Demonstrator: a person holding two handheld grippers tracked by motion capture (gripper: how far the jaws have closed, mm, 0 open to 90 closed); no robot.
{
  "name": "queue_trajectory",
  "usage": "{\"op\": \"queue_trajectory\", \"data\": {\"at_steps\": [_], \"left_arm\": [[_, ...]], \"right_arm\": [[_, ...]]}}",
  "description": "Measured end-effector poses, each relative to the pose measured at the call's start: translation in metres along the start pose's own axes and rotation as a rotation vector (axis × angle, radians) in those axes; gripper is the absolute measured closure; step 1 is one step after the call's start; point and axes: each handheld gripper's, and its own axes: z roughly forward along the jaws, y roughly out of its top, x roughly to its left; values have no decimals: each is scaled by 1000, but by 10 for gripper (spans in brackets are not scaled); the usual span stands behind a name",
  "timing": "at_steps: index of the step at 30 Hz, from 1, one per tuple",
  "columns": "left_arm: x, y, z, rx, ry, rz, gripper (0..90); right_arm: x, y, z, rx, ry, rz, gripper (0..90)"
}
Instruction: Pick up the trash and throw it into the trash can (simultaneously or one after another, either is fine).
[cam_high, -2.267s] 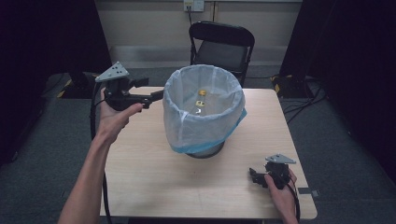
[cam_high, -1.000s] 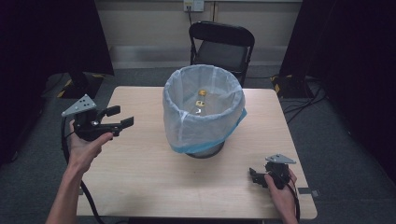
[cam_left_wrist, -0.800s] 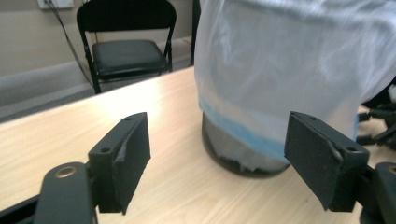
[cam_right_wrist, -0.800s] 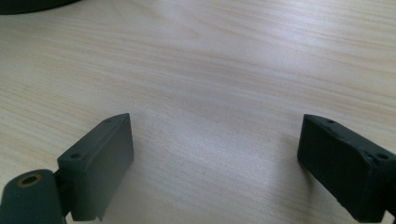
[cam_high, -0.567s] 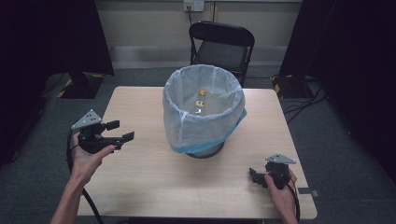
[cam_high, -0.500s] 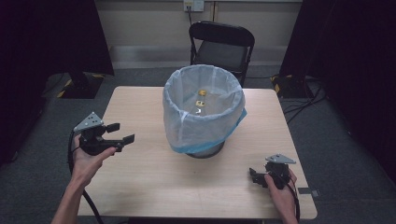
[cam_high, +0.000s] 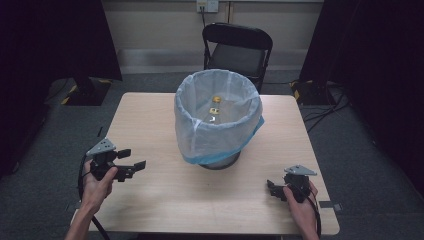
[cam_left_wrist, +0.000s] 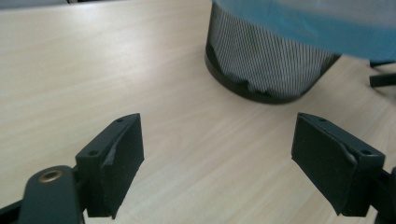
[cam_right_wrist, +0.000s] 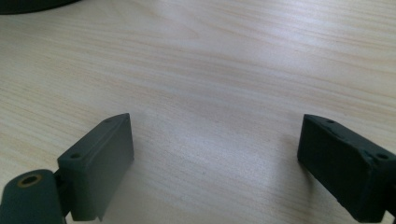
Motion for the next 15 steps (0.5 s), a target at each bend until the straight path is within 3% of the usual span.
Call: {"op": "queue_trajectory", "data": {"at_steps": [8, 10, 12, 14, 15], "left_arm": [[5, -27, 8, 50, 33, -35, 180], [8, -35, 11, 64, 23, -58, 184], [9, -43, 14, 92, 50, -62, 184], [9, -48, 18, 129, 66, -51, 184], [6, -52, 22, 182, 89, -2, 182]], "right_arm": [[0, 0, 0, 0, 0, 0, 97], [0, 0, 0, 0, 0, 0, 97], [0, 0, 0, 0, 0, 0, 97], [0, 0, 0, 0, 0, 0, 97], [0, 0, 0, 0, 0, 0, 97]]}}
